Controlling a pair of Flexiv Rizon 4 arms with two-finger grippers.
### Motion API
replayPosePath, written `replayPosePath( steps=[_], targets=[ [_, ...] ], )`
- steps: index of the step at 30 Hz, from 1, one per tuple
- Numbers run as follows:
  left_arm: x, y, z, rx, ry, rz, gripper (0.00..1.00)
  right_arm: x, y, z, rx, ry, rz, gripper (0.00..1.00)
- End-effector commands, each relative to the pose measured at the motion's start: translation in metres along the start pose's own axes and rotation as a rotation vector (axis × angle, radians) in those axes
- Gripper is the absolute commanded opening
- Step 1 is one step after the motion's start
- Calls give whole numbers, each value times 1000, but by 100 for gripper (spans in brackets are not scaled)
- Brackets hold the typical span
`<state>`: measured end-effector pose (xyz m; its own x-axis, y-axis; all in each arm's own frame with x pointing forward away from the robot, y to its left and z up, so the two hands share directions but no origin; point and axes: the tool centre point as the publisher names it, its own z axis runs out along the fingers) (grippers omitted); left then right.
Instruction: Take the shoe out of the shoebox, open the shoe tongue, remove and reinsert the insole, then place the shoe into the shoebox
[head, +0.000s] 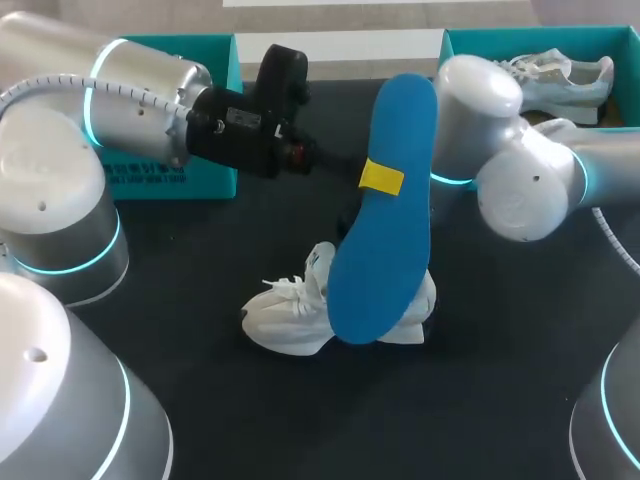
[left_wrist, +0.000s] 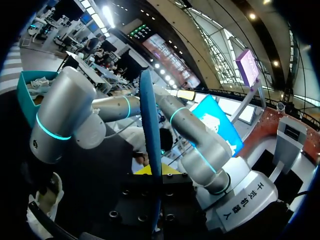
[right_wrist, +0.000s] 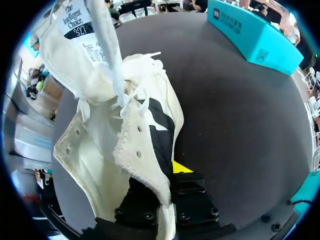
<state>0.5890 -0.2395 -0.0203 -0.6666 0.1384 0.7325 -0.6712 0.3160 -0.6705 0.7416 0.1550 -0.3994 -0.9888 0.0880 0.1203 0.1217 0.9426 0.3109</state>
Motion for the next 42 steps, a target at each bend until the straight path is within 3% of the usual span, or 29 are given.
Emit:
replayPosePath(
  steps=[1, 5, 10, 22, 24, 30, 39, 42],
  targets=[
    [-1, 1, 1, 0, -1, 0, 0, 5, -2, -8, -19, 23, 52, 0],
    [-1, 1, 1, 0, -1, 0, 0, 13, -7, -15, -37, 72, 201, 0],
    [-1, 1, 1, 0, -1, 0, 0, 29, -12, -26, -161, 54, 445, 0],
    [-1, 1, 1, 0, -1, 0, 0, 31, -12, -27, -175, 54, 460, 0],
    [-1, 1, 1, 0, -1, 0, 0, 34, -17, -28, -257, -16, 633, 0],
    [-1, 1, 1, 0, -1, 0, 0, 40, -13, -27, -280, -185, 954, 0],
    [-1, 1, 1, 0, -1, 0, 0, 63, -16, -38, -325, -326, 1312, 0],
    [-1, 1, 1, 0, -1, 0, 0, 65, -13, -38, -324, -332, 1298, 0]
  ],
)
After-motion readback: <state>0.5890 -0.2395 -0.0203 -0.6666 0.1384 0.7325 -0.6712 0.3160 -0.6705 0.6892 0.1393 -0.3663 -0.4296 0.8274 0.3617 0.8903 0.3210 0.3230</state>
